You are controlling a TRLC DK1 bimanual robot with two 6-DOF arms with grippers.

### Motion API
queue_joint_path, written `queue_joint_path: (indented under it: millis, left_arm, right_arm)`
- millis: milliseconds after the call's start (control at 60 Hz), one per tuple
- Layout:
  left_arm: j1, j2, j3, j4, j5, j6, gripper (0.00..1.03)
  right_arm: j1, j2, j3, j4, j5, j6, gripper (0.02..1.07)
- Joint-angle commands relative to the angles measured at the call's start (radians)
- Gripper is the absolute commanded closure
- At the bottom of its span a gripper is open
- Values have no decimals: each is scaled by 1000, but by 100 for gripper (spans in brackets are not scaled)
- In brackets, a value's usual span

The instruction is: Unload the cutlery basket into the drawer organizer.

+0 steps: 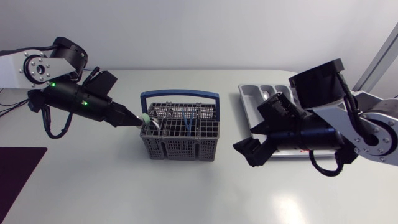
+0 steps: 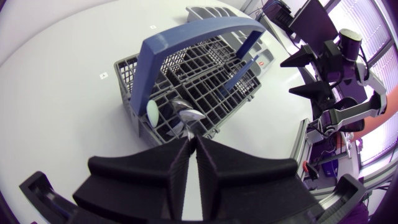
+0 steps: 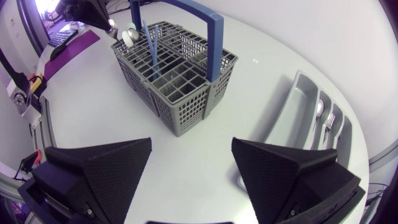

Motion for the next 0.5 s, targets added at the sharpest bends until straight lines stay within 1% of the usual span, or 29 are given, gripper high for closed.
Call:
queue_joint_path:
  millis: [0,183,383,483]
  left_arm:
    - [13,-23,27,-27,13,-6,93]
    - [33,-38,41,-80,89,3,93]
    - [59,-81,45,-109,140,5,93]
    - [69,-117,47,-118,151,5,93]
  right_arm:
    - [6,-1,-27,15,-2,-16,14]
    - [6,-4,-30,9,-5,-20,14]
    - [9,-44,-33,-5,-28,-36,14]
    - [22,-73,-36,-9,-35,-46,14]
